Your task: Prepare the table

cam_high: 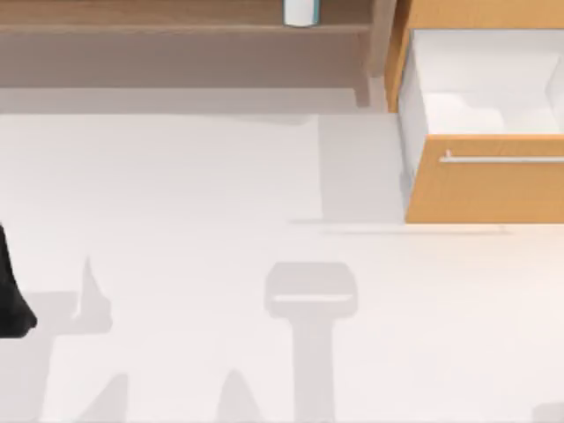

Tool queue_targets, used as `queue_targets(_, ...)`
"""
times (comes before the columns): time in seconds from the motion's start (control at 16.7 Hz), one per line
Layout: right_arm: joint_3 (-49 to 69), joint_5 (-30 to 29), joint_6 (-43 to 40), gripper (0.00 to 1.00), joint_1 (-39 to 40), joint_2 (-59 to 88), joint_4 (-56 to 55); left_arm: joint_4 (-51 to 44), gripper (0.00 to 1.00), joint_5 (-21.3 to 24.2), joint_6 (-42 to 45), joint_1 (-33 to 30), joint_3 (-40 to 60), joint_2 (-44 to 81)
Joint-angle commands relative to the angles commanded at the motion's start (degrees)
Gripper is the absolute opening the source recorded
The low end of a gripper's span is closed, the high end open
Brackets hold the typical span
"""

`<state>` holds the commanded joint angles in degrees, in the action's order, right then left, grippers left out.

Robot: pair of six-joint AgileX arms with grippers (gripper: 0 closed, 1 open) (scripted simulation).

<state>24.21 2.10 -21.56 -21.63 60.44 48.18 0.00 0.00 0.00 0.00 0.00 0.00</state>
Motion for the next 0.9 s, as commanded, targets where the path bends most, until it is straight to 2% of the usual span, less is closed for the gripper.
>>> queue_targets(0.3,0.0,0.0,0.0,0.98,0.0,0.0,0.0,0.0,1.0,0.0,0.0,0.0,0.0,0.0)
queue_targets(0.9,0.0,0.0,0.0,1.0,0.0,0.0,0.0,0.0,1.0,0.0,0.0,0.0,0.0,0.0)
